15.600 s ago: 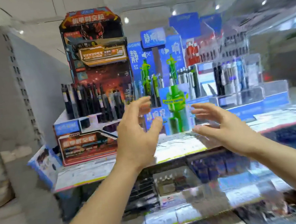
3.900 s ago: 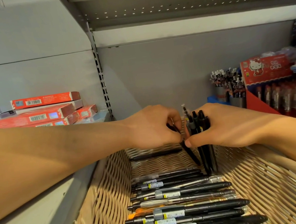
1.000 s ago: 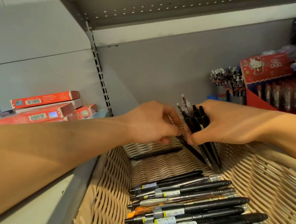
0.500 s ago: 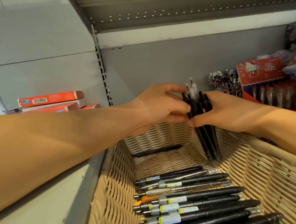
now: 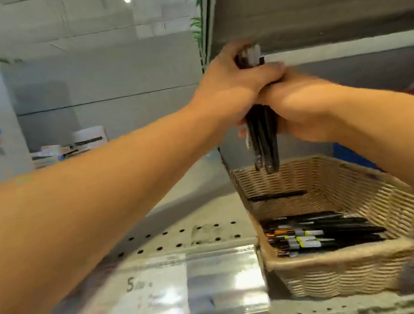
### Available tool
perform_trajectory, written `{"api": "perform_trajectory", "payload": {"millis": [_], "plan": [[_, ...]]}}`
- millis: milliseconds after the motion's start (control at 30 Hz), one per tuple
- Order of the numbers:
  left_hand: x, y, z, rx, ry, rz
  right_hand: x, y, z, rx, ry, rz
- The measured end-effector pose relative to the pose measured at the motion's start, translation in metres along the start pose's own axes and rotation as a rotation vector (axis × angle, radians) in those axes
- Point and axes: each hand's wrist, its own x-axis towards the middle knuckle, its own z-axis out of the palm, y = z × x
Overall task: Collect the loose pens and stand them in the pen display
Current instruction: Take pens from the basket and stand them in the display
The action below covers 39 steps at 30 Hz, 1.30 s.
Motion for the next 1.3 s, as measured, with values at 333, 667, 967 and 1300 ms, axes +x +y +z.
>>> {"api": "perform_trajectory", "payload": {"millis": [333, 667, 967, 1300], "plan": [[-0.043, -0.01, -0.084, -0.186, 0.128, 0.054, 0.004, -0.015, 0.1, 0.139, -0.095, -0.03], [-0.065, -0.014, -0.075, -0.048, 0.058, 0.031, -0.026, 0.018, 0.104, 0.191, -0.085, -0.011], [-0.116, 0.004, -0.077, -0.333, 0.266, -0.049, -0.051, -0.007, 0.113, 0.404, -0.105, -0.011], [-0.27, 0.016, -0.098, -0.921, 1.2, 0.045, -0.128, -0.035, 0.258, 1.059, -0.437, 0.244]]}}
